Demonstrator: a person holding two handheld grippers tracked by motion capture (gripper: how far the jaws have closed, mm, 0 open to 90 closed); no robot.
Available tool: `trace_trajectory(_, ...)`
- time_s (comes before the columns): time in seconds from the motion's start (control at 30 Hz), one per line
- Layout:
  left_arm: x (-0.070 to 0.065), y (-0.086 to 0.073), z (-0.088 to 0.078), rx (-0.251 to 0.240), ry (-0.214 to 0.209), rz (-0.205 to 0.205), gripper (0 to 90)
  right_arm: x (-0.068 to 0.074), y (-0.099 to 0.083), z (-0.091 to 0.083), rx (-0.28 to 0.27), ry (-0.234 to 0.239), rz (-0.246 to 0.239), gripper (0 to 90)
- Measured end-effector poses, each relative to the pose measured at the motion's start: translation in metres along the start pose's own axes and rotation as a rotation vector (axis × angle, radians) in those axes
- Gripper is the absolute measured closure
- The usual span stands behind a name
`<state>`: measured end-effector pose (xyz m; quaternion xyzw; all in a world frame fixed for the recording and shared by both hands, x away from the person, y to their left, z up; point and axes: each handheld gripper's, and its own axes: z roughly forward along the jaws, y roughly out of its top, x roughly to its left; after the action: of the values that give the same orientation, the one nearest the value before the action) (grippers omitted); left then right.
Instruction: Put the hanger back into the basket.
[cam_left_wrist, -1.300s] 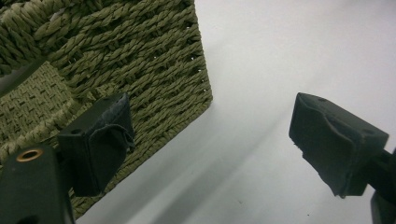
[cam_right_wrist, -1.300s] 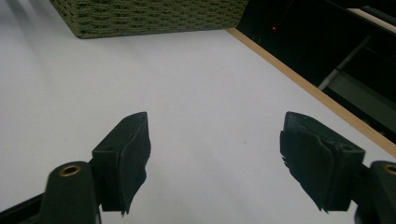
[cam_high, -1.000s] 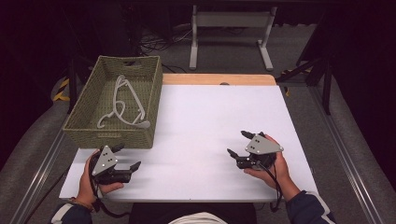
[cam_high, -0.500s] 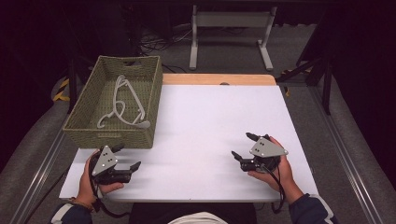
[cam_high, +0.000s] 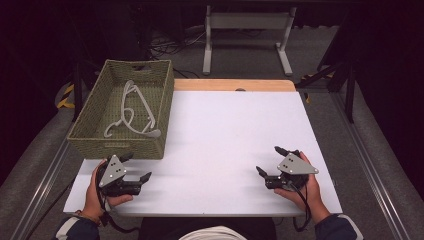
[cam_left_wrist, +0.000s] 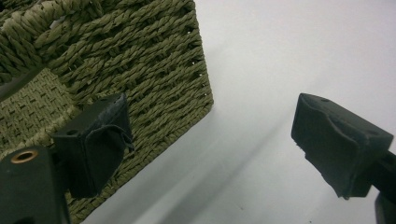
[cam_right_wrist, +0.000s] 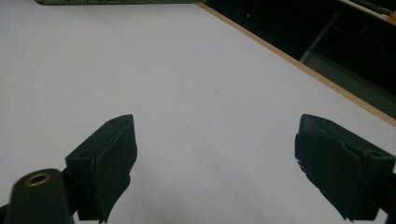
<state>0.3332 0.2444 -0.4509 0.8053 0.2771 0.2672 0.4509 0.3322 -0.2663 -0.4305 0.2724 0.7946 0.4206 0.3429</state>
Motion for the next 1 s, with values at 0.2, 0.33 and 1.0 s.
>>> trace_trajectory(0.2,-0.0008,0.0003,-0.0018,-0.004,0.013,-0.007,9.2,-0.0035,-0.0058,-0.0025,-0.008,-0.008,0.050,11.1)
trace_trajectory(0.33,-0.0017,0.0014,-0.0027,-0.008,0.022,0.002,7.9,-0.0028,-0.0056,-0.0037,-0.018,-0.021,0.040,10.7)
trace_trajectory(1.0,-0.0026,0.0017,-0.0032,-0.011,0.020,0.014,7.8,0.0017,-0.0038,-0.0044,-0.022,-0.046,0.012,10.4)
